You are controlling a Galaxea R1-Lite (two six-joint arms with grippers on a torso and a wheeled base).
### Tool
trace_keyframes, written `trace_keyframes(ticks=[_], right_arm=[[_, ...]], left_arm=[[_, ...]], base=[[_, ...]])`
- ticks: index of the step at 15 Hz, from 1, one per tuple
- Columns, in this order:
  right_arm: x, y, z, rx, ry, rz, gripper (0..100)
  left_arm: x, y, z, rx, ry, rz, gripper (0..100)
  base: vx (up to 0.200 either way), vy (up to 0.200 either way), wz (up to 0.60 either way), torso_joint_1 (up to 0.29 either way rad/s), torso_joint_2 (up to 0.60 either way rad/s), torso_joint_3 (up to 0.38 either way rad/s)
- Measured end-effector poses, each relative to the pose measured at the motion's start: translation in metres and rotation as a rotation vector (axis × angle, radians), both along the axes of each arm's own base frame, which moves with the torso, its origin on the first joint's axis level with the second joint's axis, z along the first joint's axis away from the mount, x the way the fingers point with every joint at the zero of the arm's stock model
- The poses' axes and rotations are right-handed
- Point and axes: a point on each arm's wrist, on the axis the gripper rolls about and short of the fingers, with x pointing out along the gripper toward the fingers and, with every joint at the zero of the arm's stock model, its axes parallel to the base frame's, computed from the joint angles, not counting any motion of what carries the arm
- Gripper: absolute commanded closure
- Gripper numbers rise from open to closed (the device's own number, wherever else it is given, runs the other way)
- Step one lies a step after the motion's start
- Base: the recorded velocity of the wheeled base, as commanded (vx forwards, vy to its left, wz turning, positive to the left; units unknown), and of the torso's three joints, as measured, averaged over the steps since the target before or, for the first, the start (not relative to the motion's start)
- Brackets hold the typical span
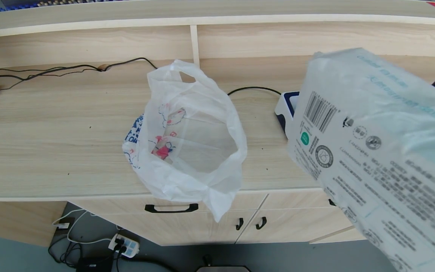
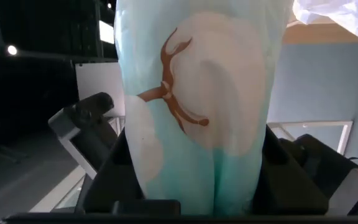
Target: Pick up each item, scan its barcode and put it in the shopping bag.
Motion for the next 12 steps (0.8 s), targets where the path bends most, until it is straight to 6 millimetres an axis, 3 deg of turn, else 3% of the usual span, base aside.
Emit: trace_keyframes(ticks=[5, 9, 12], right_arm=[[-0.016, -0.016, -0.032, 0.064, -0.042, 0.077, 100], [-0.027, -0.03, -0.024, 0.21, 0.012, 0.146, 100], [-0.036, -0.043, -0.03, 0.25, 0.031, 0.189, 100]], left_arm=[[0.0, 0.0, 0.0, 0.0, 0.0, -0.001, 0], [0.0, 0.0, 0.0, 0.025, 0.0, 0.0, 0], [0.0, 0.0, 0.0, 0.03, 0.0, 0.001, 0]], base=[[0.0, 0.0, 0.0, 0.0, 0.0, 0.0], [0.0, 0.0, 0.0, 0.0, 0.0, 0.0], [0.0, 0.0, 0.0, 0.0, 0.0, 0.0]])
